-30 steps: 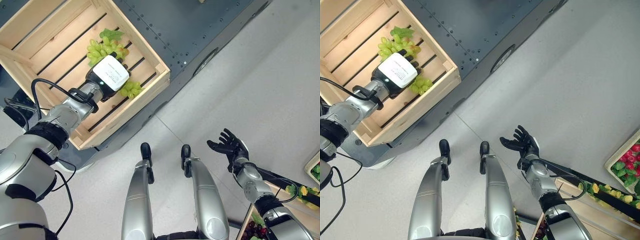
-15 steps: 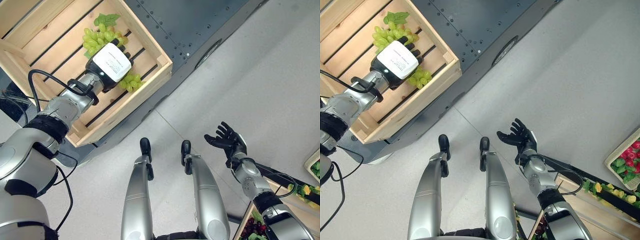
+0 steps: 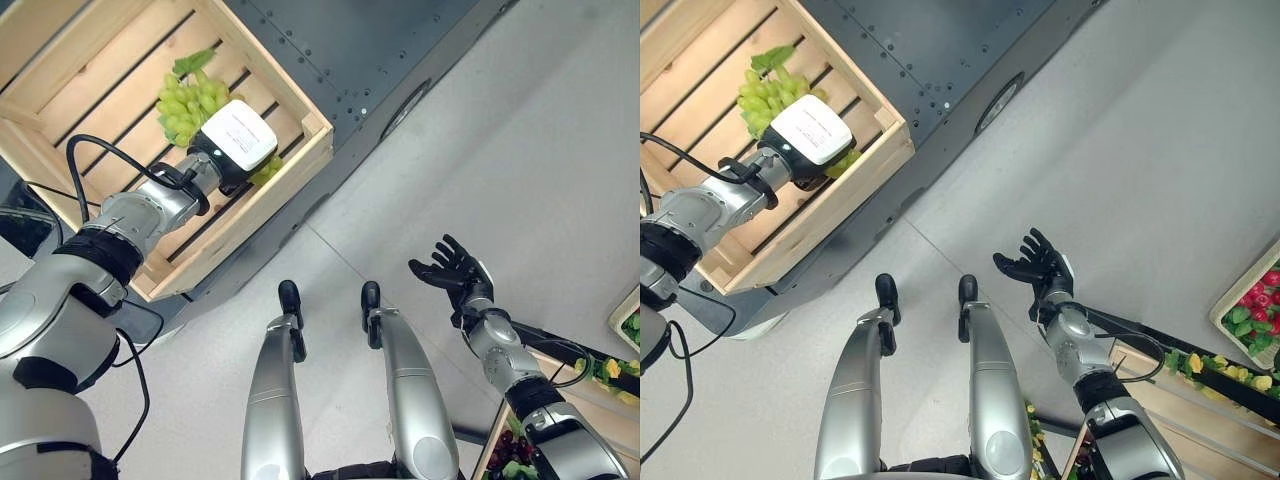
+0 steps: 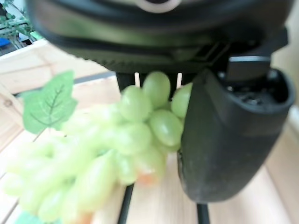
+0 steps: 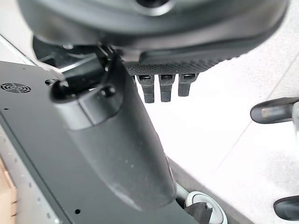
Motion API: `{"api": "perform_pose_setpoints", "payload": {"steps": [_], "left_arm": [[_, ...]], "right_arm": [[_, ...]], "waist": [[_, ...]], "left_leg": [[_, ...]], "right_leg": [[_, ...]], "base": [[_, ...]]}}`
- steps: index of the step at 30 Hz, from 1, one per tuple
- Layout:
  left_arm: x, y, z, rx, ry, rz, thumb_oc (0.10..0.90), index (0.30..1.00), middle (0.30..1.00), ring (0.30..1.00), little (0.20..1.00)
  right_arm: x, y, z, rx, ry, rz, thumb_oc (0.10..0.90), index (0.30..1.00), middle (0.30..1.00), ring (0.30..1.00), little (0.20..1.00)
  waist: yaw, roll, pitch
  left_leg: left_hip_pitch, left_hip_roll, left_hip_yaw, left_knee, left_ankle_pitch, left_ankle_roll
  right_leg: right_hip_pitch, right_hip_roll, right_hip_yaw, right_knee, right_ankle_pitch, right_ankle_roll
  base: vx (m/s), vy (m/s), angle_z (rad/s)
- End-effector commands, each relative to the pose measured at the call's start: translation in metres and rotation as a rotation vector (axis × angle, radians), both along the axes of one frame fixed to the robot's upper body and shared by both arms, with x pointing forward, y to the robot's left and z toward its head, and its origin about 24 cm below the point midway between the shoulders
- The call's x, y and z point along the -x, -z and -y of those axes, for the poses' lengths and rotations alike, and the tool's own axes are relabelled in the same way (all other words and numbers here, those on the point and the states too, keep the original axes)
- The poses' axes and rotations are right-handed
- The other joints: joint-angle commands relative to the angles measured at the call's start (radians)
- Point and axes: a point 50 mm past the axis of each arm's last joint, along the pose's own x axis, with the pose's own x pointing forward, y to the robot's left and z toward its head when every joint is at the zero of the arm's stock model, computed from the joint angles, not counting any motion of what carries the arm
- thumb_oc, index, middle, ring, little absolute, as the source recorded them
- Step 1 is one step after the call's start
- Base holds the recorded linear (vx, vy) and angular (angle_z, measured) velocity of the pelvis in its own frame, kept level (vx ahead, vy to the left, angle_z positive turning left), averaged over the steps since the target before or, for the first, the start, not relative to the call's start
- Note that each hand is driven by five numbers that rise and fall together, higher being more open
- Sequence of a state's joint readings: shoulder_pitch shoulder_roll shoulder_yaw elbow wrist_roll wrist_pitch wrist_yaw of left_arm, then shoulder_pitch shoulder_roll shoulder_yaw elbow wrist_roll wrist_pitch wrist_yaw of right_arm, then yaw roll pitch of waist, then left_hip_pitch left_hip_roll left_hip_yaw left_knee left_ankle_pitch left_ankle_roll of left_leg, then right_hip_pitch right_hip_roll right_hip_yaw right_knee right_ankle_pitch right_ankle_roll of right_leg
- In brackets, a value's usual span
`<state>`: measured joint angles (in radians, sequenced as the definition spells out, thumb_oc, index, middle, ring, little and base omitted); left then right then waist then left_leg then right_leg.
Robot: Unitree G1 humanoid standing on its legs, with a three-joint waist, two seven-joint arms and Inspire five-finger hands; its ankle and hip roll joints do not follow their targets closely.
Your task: Pick up the fruits from the basket on one side to the basket on the other side
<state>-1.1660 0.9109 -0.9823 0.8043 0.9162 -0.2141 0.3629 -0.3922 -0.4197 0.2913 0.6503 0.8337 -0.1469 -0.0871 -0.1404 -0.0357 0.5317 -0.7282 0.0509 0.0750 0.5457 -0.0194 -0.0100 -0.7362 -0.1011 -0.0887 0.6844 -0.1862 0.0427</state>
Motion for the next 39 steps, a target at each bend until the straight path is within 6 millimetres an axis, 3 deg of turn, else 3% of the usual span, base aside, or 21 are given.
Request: {"api": "perform_pose_setpoints", "payload": {"steps": [1, 11, 14, 18, 21, 25, 27, 31, 39], "left_arm": [[0.008, -0.044, -0.004, 0.176, 0.064, 0.191, 0.4, 0.3, 0.3, 0.3, 0.3], [0.023, -0.033, -0.024, 0.234, 0.064, 0.22, 0.4, 0.3, 0.3, 0.3, 0.3], [0.028, -0.027, -0.032, 0.288, 0.04, 0.23, 0.4, 0.3, 0.3, 0.3, 0.3], [0.036, -0.017, -0.051, 0.512, -0.01, 0.286, 0.4, 0.3, 0.3, 0.3, 0.3], [0.045, -0.003, -0.063, 0.848, -0.011, 0.347, 0.4, 0.3, 0.3, 0.3, 0.3], [0.051, 0.012, -0.06, 1.083, 0.026, 0.359, 0.4, 0.3, 0.3, 0.3, 0.3], [0.053, 0.025, -0.05, 1.214, 0.058, 0.318, 0.4, 0.3, 0.3, 0.3, 0.3], [0.053, 0.031, -0.045, 1.256, 0.079, 0.281, 0.4, 0.3, 0.3, 0.3, 0.3], [0.055, 0.044, -0.04, 1.682, 0.156, 0.2, 0.4, 0.3, 0.3, 0.3, 0.3]], "right_arm": [[0.001, -0.029, 0.019, -0.021, 0.047, 0.161, 0.8, 0.9, 0.9, 0.9, 0.9], [0.007, -0.027, 0.015, -0.034, 0.025, 0.17, 0.8, 0.9, 0.9, 0.9, 0.9], [0.012, -0.021, 0.014, -0.03, 0.018, 0.149, 0.8, 0.9, 0.9, 0.9, 0.9], [0.021, -0.013, 0.01, 0.011, -0.002, 0.135, 0.8, 0.9, 0.9, 0.9, 0.9], [0.031, -0.005, 0.004, 0.058, -0.033, 0.135, 0.8, 0.9, 0.9, 0.9, 0.9], [0.037, -0.003, -0.009, 0.088, -0.084, 0.154, 0.8, 0.9, 0.9, 0.9, 0.9], [0.04, -0.003, -0.022, 0.097, -0.147, 0.172, 0.8, 0.9, 0.9, 0.9, 0.9], [0.042, -0.002, -0.031, 0.078, -0.26, 0.179, 0.8, 0.9, 0.9, 0.9, 0.9], [0.044, -0.01, -0.052, -0.017, -0.437, 0.244, 0.8, 0.9, 0.9, 0.9, 0.9]], "waist": [[0.026, 0.018, -0.012], [0.028, 0.039, -0.013], [0.028, 0.046, -0.048], [0.032, 0.056, -0.095], [0.037, 0.06, -0.14], [0.042, 0.06, -0.192], [0.048, 0.06, -0.251], [0.05, 0.061, -0.294], [0.058, 0.051, -0.373]], "left_leg": [[0.144, -0.03, 0.053, -0.012, -0.113, 0.014], [0.363, -0.03, 0.056, -0.074, -0.114, 0.005], [0.415, -0.032, 0.056, -0.111, -0.102, 0.003], [0.49, -0.035, 0.051, -0.164, -0.092, -0.003], [0.564, -0.039, 0.046, -0.22, -0.083, -0.007], [0.627, -0.049, 0.036, -0.289, -0.066, -0.009], [0.688, -0.053, 0.032, -0.355, -0.056, -0.015], [0.737, -0.053, 0.027, -0.408, -0.047, -0.02], [0.811, -0.04, 0.024, -0.488, -0.03, -0.023]], "right_leg": [[0.095, 0.045, 0.017, -0.068, 0.076, 0.002], [0.298, 0.003, -0.008, -0.115, 0.068, 0.011], [0.347, -0.01, -0.011, -0.151, 0.078, 0.013], [0.422, -0.026, -0.017, -0.206, 0.083, 0.016], [0.497, -0.037, -0.022, -0.26, 0.081, 0.017], [0.572, -0.038, -0.024, -0.341, 0.094, 0.021], [0.651, -0.034, -0.027, -0.427, 0.105, 0.024], [0.713, -0.027, -0.031, -0.496, 0.121, 0.026], [0.799, -0.016, -0.035, -0.592, 0.152, 0.029]], "base": [[0.02, -0.032, 0.01], [0.03, -0.005, -0.02], [0.1, 0.008, 0.01], [0.12, 0.009, -0.02], [0.17, -0.001, -0.03], [0.15, -0.02, -0.01], [0.24, -0.043, 0.02], [0.14, -0.037, 0.09], [0.08, -0.086, 0.02]]}}
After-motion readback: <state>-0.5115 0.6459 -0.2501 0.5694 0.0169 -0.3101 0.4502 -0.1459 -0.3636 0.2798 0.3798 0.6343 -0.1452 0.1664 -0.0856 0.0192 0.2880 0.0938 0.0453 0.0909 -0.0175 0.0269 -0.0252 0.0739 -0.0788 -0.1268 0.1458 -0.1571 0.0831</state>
